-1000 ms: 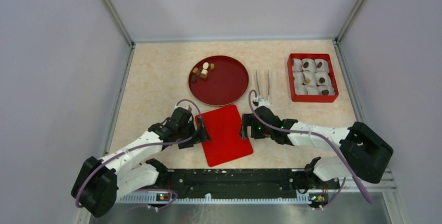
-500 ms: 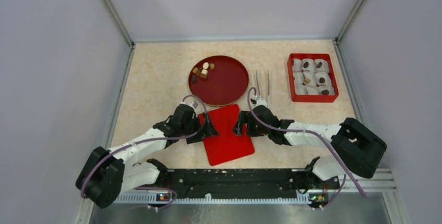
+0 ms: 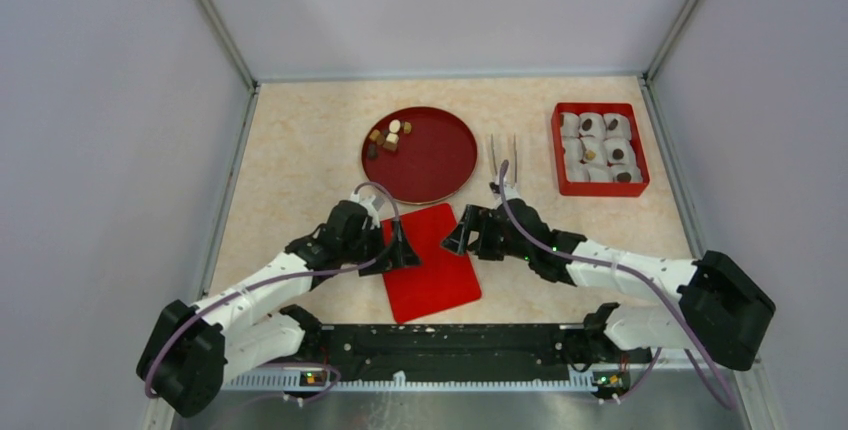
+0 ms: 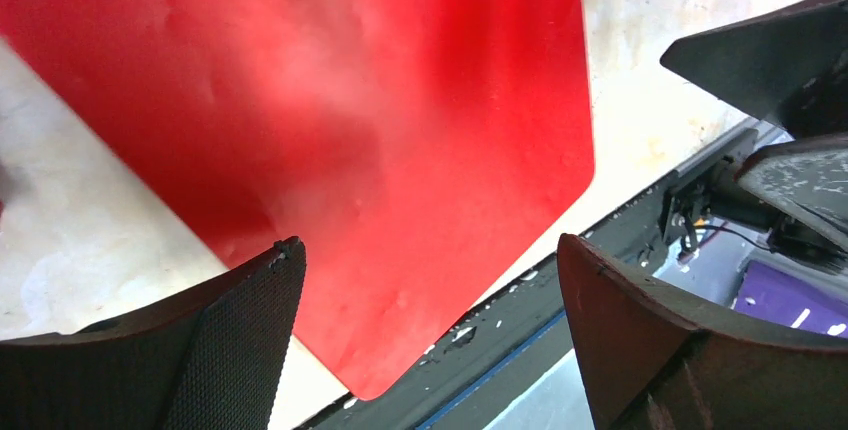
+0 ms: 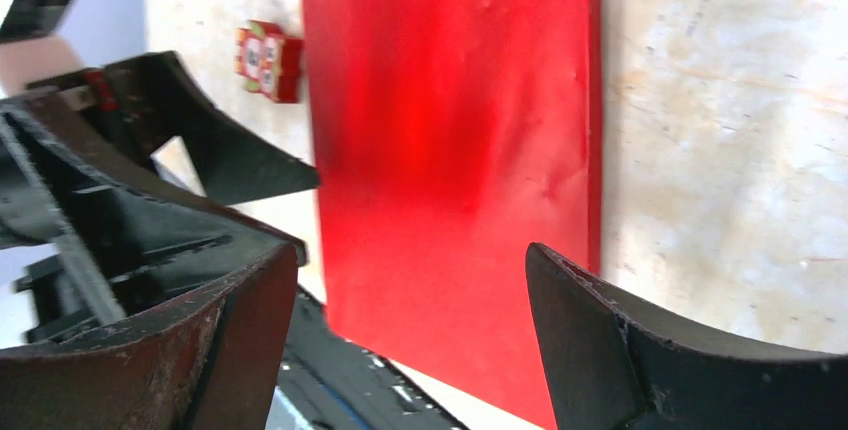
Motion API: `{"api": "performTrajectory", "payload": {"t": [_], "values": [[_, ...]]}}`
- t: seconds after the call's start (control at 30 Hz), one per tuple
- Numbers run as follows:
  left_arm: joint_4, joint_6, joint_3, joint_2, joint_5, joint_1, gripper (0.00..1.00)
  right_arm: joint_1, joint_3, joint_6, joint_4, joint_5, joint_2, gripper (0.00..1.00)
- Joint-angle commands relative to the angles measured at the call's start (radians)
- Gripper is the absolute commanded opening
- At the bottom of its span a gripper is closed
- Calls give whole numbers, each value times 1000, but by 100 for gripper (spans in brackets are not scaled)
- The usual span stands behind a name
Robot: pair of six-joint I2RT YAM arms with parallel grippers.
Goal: Pack the chocolate
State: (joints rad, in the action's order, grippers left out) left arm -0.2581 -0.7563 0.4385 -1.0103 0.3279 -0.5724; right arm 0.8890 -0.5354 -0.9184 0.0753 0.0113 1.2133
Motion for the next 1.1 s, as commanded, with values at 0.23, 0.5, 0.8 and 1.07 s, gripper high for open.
{"api": "performTrajectory", "payload": {"t": [0.23,0.5,0.8,1.07], "values": [[6,22,64,12,-13,-7,99,9,31,-30,55,-8,-73,81],[-164,-78,45,124,-358,-7,99,10,-31,84,-65,-92,106,82],[-21,-97,-41,-48,-223,-7,99,8,-13,83,128,-36,290,82],[149,-98,-92,-53,-55,-6,99,9,84,-9,335,68,277,81]]}}
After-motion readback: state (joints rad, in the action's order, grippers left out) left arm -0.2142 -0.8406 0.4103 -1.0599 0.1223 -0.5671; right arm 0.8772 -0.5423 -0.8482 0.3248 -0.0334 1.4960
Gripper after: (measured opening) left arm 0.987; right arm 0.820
